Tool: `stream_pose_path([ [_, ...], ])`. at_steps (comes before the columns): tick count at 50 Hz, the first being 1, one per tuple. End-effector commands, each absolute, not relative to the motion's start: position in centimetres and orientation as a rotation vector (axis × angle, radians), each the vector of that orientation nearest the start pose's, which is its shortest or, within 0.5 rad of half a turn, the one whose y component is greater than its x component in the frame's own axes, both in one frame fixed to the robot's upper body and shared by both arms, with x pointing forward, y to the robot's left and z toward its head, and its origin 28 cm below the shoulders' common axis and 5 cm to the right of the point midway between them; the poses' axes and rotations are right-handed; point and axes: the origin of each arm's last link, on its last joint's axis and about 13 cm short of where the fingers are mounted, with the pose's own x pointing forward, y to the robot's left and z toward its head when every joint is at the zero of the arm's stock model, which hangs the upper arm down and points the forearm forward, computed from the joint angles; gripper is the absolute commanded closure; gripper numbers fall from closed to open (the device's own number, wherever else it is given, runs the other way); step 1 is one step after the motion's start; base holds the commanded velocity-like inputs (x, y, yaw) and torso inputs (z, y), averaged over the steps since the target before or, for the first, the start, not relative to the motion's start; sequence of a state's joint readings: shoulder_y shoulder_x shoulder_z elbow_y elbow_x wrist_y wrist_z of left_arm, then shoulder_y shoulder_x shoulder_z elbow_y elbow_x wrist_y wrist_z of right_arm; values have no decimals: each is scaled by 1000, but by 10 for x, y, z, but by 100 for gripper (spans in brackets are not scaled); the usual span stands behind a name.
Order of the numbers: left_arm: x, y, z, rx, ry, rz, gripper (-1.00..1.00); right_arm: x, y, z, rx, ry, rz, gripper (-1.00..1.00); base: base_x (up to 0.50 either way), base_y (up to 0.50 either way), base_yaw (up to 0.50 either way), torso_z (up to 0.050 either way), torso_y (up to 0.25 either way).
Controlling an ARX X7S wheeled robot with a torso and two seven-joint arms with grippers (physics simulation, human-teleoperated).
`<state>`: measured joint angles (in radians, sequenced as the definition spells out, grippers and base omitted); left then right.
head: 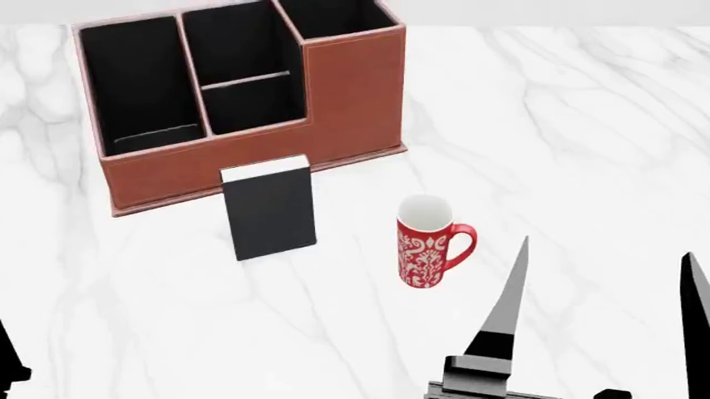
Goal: Pick up the book and place it in the front compartment of the caddy.
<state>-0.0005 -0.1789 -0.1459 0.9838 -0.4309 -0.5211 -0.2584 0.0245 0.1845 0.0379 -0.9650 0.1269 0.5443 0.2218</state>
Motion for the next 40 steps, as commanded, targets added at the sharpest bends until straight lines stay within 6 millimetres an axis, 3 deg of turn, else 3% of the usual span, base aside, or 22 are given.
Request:
stream_pose_path([
  [1,153,226,184,-167,-465,58,-100,162,-117,178,-69,-470,-136,-100,500,0,0,0,0],
  [40,149,225,190,-145,-491,53,-100,162,-116,180,-63,-467,-128,-100,500,0,0,0,1],
])
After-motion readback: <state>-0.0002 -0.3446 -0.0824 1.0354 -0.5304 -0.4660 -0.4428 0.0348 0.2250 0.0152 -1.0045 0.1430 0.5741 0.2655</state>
